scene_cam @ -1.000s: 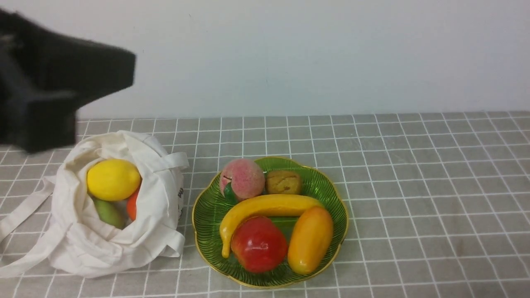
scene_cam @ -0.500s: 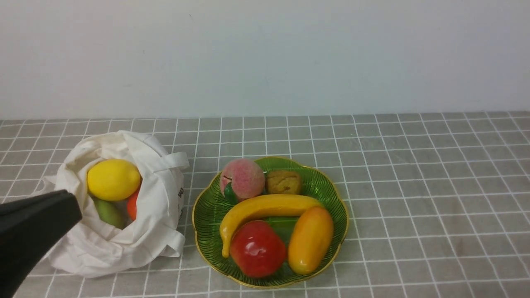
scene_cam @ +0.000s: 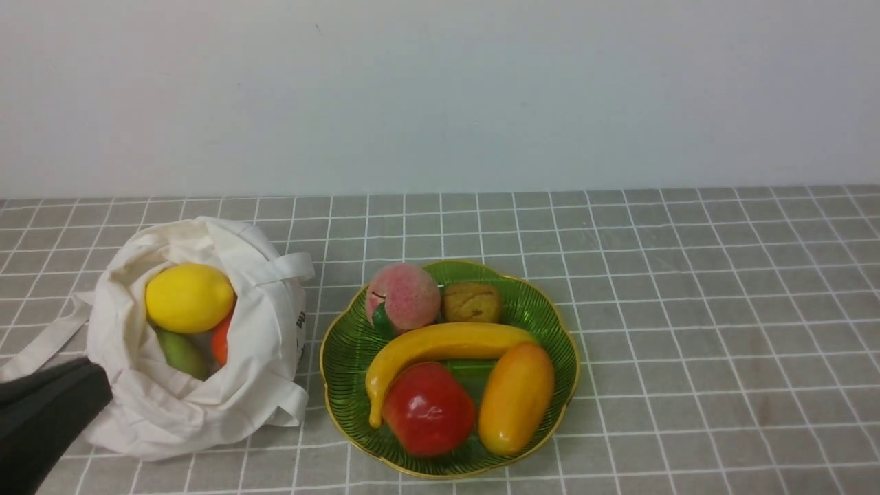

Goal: Take the fruit out of the bag on the grey coffee tablecloth and place them on the plate.

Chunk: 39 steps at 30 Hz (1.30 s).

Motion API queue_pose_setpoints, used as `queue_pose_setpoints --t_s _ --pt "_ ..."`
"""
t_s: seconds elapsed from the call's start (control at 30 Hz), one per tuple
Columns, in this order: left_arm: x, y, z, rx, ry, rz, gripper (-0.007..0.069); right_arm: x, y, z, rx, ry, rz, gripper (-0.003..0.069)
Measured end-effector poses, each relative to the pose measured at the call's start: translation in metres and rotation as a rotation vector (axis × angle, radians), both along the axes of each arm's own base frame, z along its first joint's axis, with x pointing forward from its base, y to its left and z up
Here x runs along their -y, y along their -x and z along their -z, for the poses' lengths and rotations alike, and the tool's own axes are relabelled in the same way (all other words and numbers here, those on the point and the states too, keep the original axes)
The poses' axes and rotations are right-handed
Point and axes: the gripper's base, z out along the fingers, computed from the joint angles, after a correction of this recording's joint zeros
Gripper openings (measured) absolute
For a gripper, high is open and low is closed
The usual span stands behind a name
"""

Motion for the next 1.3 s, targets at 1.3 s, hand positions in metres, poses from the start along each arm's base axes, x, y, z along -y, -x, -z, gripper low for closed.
queue_pose_setpoints --t_s 1.3 --pt "-0.027 0.003 0.131 -0.133 -0.072 -0.429 -0.0008 0.000 0.000 0.000 0.000 0.000 0.000 -0.0015"
